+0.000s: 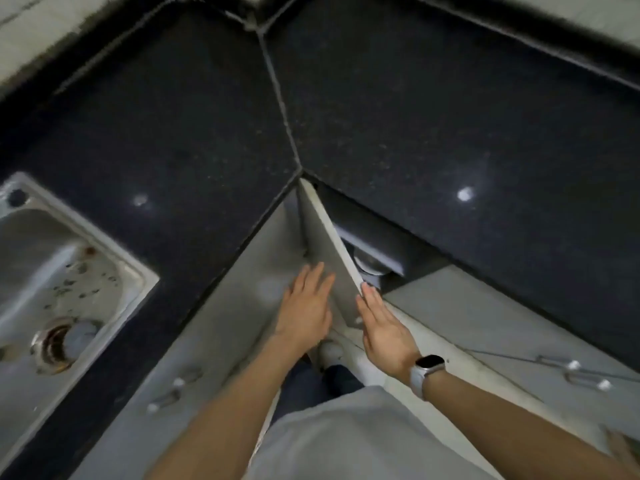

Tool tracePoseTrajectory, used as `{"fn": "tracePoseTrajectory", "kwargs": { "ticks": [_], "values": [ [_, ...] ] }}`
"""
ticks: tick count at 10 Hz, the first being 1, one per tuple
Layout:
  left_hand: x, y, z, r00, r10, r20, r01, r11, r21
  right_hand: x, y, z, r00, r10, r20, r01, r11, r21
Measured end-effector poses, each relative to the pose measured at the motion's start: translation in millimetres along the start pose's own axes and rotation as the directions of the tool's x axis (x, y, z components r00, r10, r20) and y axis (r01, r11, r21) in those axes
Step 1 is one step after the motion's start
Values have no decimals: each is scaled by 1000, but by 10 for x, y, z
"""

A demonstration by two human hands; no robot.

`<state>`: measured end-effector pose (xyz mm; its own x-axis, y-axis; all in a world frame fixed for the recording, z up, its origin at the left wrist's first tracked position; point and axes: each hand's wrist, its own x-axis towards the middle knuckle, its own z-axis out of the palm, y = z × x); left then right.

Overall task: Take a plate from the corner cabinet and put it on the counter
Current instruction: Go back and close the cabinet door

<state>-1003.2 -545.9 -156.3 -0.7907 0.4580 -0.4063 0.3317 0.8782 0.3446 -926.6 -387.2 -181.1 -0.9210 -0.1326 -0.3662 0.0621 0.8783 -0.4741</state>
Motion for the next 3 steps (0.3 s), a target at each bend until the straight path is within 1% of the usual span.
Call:
{"fn": "tracePoseTrajectory", "kwargs": {
  "ticks": [1,2,3],
  "values": [
    [291,193,-41,995,87,39,-89,995,52,9,115,-80,982,187,-32,-188,980,-61],
    [541,365,-181,985,166,44,-169,982,82,132,198,-233,928,355,-112,-366,926,-97],
    [620,361,-244,979,192,74,-198,976,92,243,280,-301,912,402,-80,-408,911,-68]
  ]
}}
